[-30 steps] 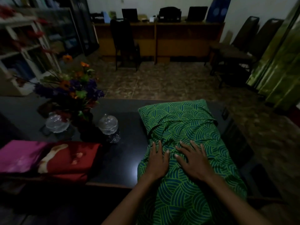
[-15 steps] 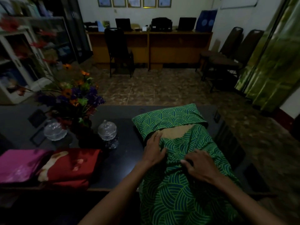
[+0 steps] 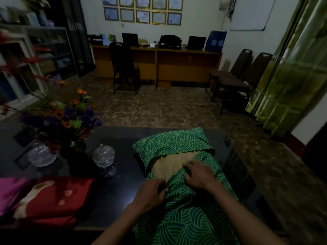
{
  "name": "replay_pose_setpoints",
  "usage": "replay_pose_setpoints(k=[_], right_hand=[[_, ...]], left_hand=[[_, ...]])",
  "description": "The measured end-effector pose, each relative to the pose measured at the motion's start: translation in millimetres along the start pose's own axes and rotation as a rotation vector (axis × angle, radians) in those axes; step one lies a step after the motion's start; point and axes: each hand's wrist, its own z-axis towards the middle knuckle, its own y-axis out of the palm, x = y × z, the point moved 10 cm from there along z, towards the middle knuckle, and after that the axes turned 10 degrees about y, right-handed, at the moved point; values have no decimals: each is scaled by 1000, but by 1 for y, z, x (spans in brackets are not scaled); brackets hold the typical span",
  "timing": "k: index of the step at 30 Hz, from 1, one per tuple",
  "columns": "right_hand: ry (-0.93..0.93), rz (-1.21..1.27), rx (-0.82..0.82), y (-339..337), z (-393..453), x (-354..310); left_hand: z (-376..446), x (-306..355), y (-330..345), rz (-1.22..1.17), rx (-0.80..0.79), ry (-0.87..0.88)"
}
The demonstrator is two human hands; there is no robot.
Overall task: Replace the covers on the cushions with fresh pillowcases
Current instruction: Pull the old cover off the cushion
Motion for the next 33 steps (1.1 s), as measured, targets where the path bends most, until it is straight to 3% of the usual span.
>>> replay_pose_setpoints(k=[5,9,12,15,18,21,25,28,31,33], right_hand=[[-25,-26,72,13,-12,22],[-15,117,72,1,-12,55],[25,183,116,-10,2,79],[68,30,191,-17,19,102],[124,-15,191,-16,33,126],[145,71,171,-5,33,139],[155,214,194,18,17,148],[104,452,189,33,10,150],[85,550,200,35,6,151],[82,550,181,37,4,151]], left_hand=[[39,-1,-18,35,40,5],[86,12,-11,-63,62,33],[110,46,22,-121,-53,118],[113,78,70,-32,-239,224],[113,79,85,55,-243,243],[113,80,81,49,-217,259],[113,78,73,-143,-197,191],[119,69,69,-215,-233,124],[139,49,52,-203,-125,59],[146,41,55,-68,-130,77]])
